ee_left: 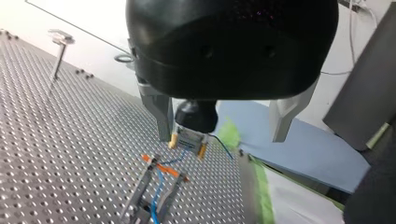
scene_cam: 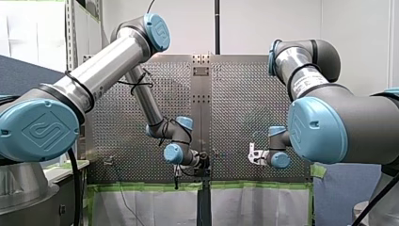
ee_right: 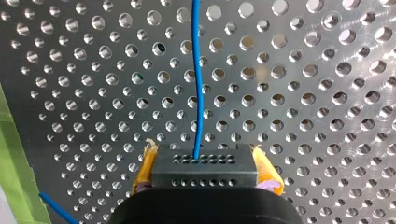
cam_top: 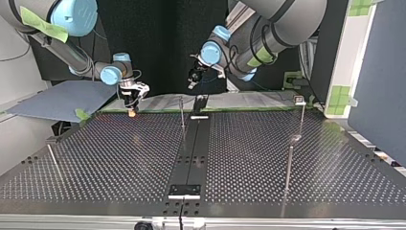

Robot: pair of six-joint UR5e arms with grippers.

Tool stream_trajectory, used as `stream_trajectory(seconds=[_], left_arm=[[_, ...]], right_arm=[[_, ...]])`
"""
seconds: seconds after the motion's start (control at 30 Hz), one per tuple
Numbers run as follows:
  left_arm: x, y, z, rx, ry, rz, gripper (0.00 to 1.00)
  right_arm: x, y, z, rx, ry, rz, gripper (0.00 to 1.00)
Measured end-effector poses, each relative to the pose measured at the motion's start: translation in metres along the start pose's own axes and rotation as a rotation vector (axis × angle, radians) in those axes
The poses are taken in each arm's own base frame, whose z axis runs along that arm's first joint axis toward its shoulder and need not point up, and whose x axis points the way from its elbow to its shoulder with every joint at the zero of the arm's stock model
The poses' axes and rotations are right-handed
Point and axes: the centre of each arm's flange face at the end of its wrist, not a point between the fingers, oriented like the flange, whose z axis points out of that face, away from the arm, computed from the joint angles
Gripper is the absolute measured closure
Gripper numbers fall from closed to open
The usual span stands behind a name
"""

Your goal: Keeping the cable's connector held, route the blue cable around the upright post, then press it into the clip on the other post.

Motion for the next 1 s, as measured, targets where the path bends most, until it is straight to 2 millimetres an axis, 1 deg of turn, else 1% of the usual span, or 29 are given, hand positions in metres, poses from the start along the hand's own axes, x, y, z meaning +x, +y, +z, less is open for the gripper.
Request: stream_trajectory(seconds=[0.33,0.57,1.0], left_arm=[[-0.007,-0.004,0.008,0.041,-0.070,-0.034,0.00],[-0.014,-0.003,0.013,0.047,-0.124,-0.034,0.00],[-0.014,-0.002,0.012,0.042,-0.121,-0.032,0.00]], right_arm=[[0.000,0.000,0.000,0.000,0.000,-0.001,1.00],[0.000,-0.001,0.000,0.003,-0.001,0.000,1.00],[0.000,-0.002,0.000,0.005,-0.003,-0.001,1.00]])
